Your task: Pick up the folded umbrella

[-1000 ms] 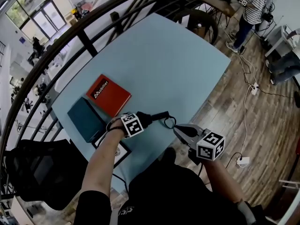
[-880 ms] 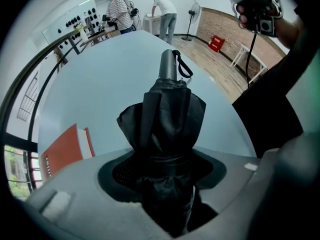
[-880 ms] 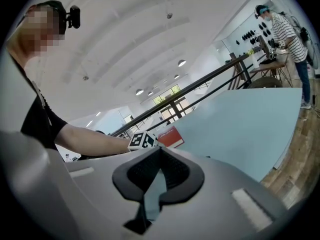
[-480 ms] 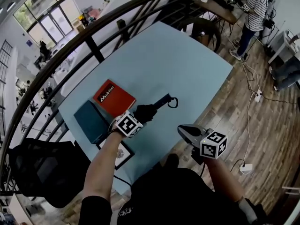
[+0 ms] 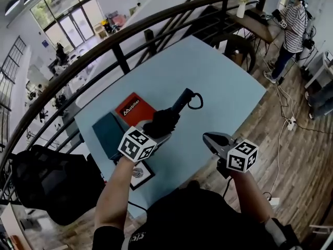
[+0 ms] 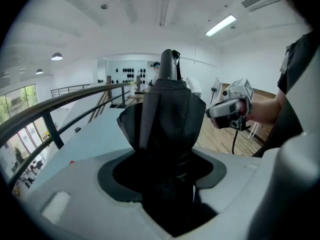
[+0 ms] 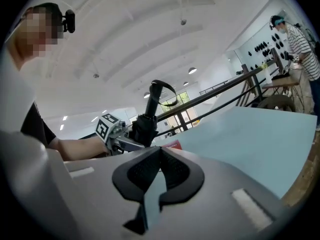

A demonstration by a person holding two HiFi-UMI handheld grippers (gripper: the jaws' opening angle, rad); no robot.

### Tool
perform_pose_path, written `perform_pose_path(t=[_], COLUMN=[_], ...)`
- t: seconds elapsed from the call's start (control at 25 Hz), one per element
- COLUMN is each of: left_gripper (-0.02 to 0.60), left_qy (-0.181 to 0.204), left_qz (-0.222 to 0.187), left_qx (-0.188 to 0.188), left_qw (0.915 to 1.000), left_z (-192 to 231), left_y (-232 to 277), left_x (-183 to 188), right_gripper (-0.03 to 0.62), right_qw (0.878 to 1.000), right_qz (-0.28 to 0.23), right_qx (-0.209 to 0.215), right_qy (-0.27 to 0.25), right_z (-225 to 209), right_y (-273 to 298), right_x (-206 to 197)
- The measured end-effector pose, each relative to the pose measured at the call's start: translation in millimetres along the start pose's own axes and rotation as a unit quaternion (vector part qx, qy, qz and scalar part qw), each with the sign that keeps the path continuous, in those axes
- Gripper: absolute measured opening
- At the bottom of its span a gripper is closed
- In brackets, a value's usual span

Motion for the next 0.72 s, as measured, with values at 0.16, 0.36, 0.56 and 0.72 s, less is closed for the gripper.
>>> perform_pose_path(t=[0.16,0.36,0.56,0.72], left_gripper=[0.27,0.27,0.27,0.27], left_qy=[-0.042,-0.069,-0.102,-0.111], left_qz=[-0.07,-0.141,-0.197,-0.228], left_qx=[0.004,0.017,0.031,0.045], left_qw=[0.9967,0.9874,0.9746,0.9663], left_z=[1.9,0.9,3.1,2.1], left_y=[-30.2,-62.8,-82.4,-90.4], left_x=[15.8,31.4,43.0,51.7], right_gripper=[0.002,0.002,0.002,0.001], right_qw=[1.0,0.998,0.997,0.996], right_qz=[-0.005,-0.021,-0.037,-0.06], right_qx=[0.014,0.023,0.022,0.015], right_qy=[-0.025,-0.051,-0.06,-0.07], right_z=[7.6,27.2,37.0,38.4], right_y=[11.4,17.0,12.8,0.1], right_x=[17.2,29.9,35.4,47.0])
Point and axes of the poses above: the fingertips, and each gripper's own axes: y forward along the fingers, z to its left, x out of its top, the point moved 7 cm from there along -y, backward along the fingers, and after that the axes turned 12 degrees about x, right-handed, at the moved point
